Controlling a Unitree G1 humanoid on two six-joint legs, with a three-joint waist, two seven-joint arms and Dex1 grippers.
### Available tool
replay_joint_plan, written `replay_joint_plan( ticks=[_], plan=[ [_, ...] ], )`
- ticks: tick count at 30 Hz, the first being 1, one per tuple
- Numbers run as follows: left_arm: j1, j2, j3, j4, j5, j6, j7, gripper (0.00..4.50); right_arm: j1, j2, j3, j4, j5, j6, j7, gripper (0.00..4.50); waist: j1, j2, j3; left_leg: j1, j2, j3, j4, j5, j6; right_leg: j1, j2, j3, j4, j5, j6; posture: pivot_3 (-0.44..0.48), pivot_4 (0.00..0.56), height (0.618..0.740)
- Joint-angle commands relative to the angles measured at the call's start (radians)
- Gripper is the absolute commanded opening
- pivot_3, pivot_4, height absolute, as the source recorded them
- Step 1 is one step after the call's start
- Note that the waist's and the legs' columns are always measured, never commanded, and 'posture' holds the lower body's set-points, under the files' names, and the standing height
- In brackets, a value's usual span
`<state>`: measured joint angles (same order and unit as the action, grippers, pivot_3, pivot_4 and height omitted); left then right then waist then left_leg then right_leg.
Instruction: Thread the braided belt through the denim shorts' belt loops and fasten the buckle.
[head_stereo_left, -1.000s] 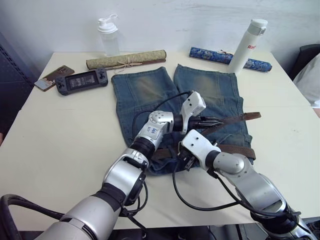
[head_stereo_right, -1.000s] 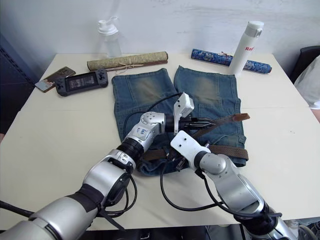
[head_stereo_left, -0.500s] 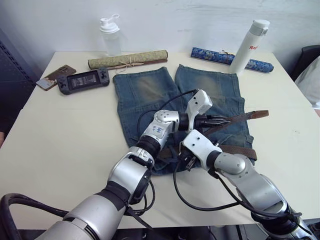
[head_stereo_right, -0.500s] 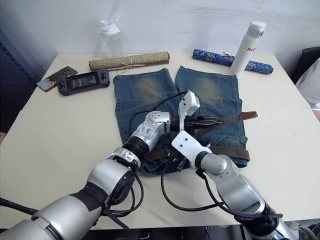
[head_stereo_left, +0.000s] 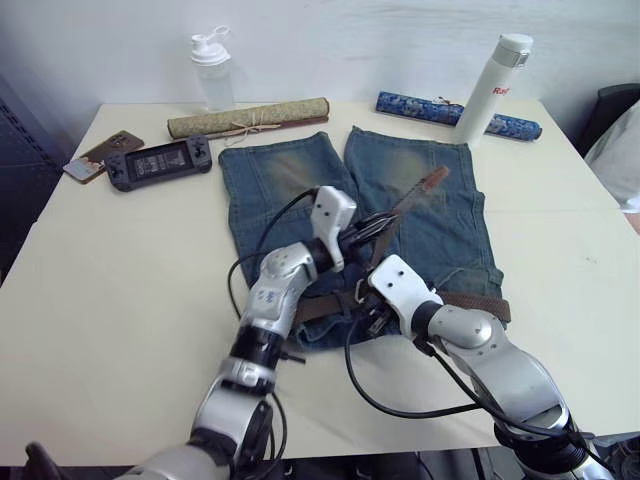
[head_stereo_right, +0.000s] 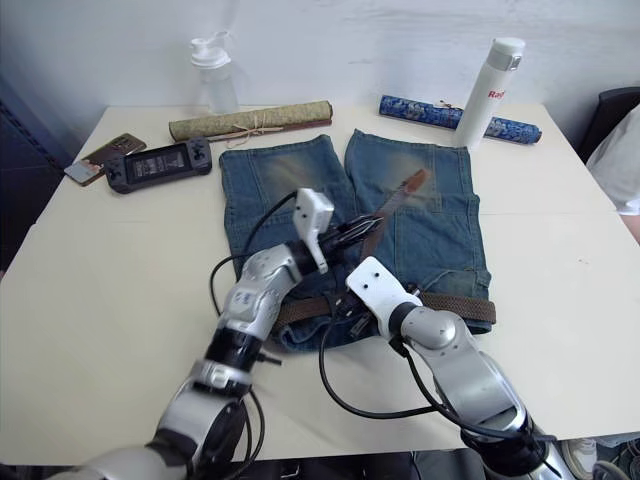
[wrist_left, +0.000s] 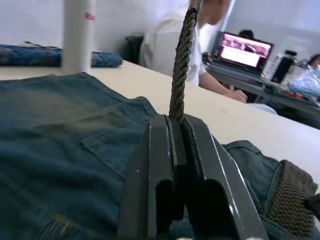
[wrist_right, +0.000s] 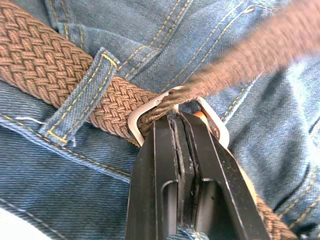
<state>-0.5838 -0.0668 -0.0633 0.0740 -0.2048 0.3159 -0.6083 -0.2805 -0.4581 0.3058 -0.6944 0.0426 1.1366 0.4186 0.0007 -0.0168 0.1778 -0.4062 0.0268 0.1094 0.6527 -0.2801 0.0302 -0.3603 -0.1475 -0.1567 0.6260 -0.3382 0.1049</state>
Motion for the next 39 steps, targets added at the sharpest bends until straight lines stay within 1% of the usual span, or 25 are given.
replay_joint_plan(
  ticks=[1, 4, 7, 9, 12, 16, 20, 25, 27, 30, 31, 32, 35, 37, 39],
  plan=[
    [0.053, 0.004, -0.04, -0.245, -0.035, 0.087, 0.056, 0.0, 0.042, -0.022, -0.02, -0.049, 0.063, -0.006, 0.05, 0.08, 0.0, 0.0, 0.0, 0.0, 0.0, 0.0, 0.0, 0.0, 0.001, 0.0, -0.001, 0.0, -0.001, 0.0, 0.0, 0.0, 0.15, 0.717],
    [0.121, 0.039, -0.053, -0.339, -0.012, 0.115, 0.09, 0.0, 0.059, -0.028, -0.084, -0.099, 0.101, -0.001, 0.07, 0.08, 0.0, 0.001, 0.001, 0.0, -0.001, -0.001, -0.001, -0.002, 0.002, 0.001, -0.002, 0.001, -0.002, 0.0, 0.0, 0.0, 0.15, 0.717],
    [0.194, 0.105, -0.06, -0.394, 0.02, 0.097, 0.109, 0.0, 0.07, -0.039, -0.173, -0.148, 0.149, -0.006, 0.096, 0.08, -0.001, 0.003, 0.002, 0.0, 0.0, -0.002, -0.002, -0.002, 0.0, 0.0, -0.002, 0.001, -0.004, 0.0, 0.0, 0.0, 0.15, 0.717],
    [0.245, 0.146, -0.058, -0.416, 0.025, 0.078, 0.106, 0.0, 0.067, -0.037, -0.24, -0.17, 0.181, -0.002, 0.105, 0.08, -0.003, 0.004, 0.003, 0.0, 0.0, -0.002, -0.004, -0.001, 0.0, 0.0, -0.002, 0.001, -0.004, 0.0, 0.0, 0.0, 0.15, 0.717],
    [0.305, 0.182, -0.049, -0.442, 0.011, 0.056, 0.095, 0.0, 0.068, -0.045, -0.323, -0.183, 0.217, -0.009, 0.119, 0.08, 0.0, 0.005, 0.003, 0.0, 0.001, -0.002, -0.004, -0.001, -0.001, 0.0, -0.001, 0.0, -0.003, 0.0, 0.0, 0.0, 0.15, 0.717],
    [0.354, 0.214, -0.043, -0.439, 0.016, -0.006, 0.103, 0.0, 0.094, -0.072, -0.381, -0.183, 0.236, -0.045, 0.121, 0.08, 0.011, 0.005, 0.003, 0.0, -0.001, -0.002, -0.003, -0.002, 0.001, 0.0, -0.002, 0.001, -0.004, 0.0, 0.0, 0.0, 0.15, 0.717],
    [0.377, 0.24, -0.052, -0.427, 0.029, -0.059, 0.105, 0.0, 0.128, -0.125, -0.362, -0.172, 0.205, -0.115, 0.104, 0.08, 0.017, 0.006, 0.004, 0.0, 0.0, -0.002, -0.003, -0.002, 0.001, 0.0, -0.003, 0.001, -0.004, 0.0, 0.0, 0.0, 0.15, 0.717],
    [0.371, 0.269, -0.085, -0.405, 0.048, -0.086, 0.093, 0.0, 0.135, -0.205, -0.276, -0.144, 0.08, -0.3, 0.062, 0.08, 0.022, 0.006, 0.004, 0.0, 0.0, -0.001, -0.004, -0.002, 0.0, -0.001, -0.002, 0.001, -0.004, 0.0, -0.001, 0.0, 0.15, 0.717],
    [0.367, 0.275, -0.098, -0.398, 0.051, -0.085, 0.091, 0.0, 0.133, -0.25, -0.234, -0.124, 0.007, -0.402, 0.052, 0.08, 0.023, 0.006, 0.004, 0.0, 0.0, -0.001, -0.004, -0.002, -0.001, -0.001, -0.002, 0.001, -0.004, 0.0, -0.001, 0.0, 0.15, 0.717],
    [0.358, 0.289, -0.116, -0.392, 0.058, -0.075, 0.081, 0.0, 0.138, -0.274, -0.207, -0.097, -0.057, -0.505, 0.037, 0.93, 0.023, 0.006, 0.004, 0.0, 0.0, -0.001, -0.004, -0.002, -0.001, -0.001, -0.001, 0.0, -0.004, 0.0, 0.0, 0.0, 0.15, 0.717],
    [0.355, 0.302, -0.125, -0.383, 0.071, -0.076, 0.076, 0.0, 0.141, -0.293, -0.205, -0.088, -0.099, -0.561, 0.027, 1.3, 0.023, 0.006, 0.004, 0.0, 0.0, -0.001, -0.004, -0.002, -0.001, -0.001, -0.001, 0.0, -0.004, 0.0, 0.0, 0.0, 0.15, 0.717],
    [0.353, 0.31, -0.131, -0.377, 0.081, -0.078, 0.073, 0.0, 0.143, -0.306, -0.204, -0.08, -0.13, -0.601, 0.021, 1.81, 0.024, 0.006, 0.004, 0.0, 0.0, -0.001, -0.004, -0.002, -0.001, -0.001, -0.001, 0.0, -0.004, 0.0, 0.0, 0.0, 0.15, 0.717],
    [0.34, 0.335, -0.152, -0.36, 0.11, -0.069, 0.071, 0.0, 0.149, -0.365, -0.216, -0.037, -0.223, -0.767, 0.02, 3.15, 0.025, 0.006, 0.004, 0.0, 0.0, 0.0, -0.003, -0.001, -0.001, -0.001, -0.001, 0.0, -0.004, 0.0, 0.0, 0.0, 0.15, 0.717],
    [0.333, 0.343, -0.162, -0.356, 0.116, -0.074, 0.067, 0.0, 0.141, -0.379, -0.211, -0.017, -0.252, -0.841, 0.026, 3.15, 0.024, 0.006, 0.004, 0.0, 0.0, 0.0, -0.003, -0.001, -0.001, -0.001, 0.0, -0.001, -0.004, 0.0, 0.0, 0.0, 0.15, 0.717],
    [0.328, 0.35, -0.173, -0.348, 0.129, -0.076, 0.066, 0.0, 0.123, -0.366, -0.21, 0.003, -0.276, -0.882, 0.017, 3.15, 0.024, 0.006, 0.004, 0.0, 0.0, 0.0, -0.003, -0.001, -0.001, -0.001, 0.0, -0.001, -0.004, 0.0, 0.0, 0.0, 0.15, 0.717]
  ],
)
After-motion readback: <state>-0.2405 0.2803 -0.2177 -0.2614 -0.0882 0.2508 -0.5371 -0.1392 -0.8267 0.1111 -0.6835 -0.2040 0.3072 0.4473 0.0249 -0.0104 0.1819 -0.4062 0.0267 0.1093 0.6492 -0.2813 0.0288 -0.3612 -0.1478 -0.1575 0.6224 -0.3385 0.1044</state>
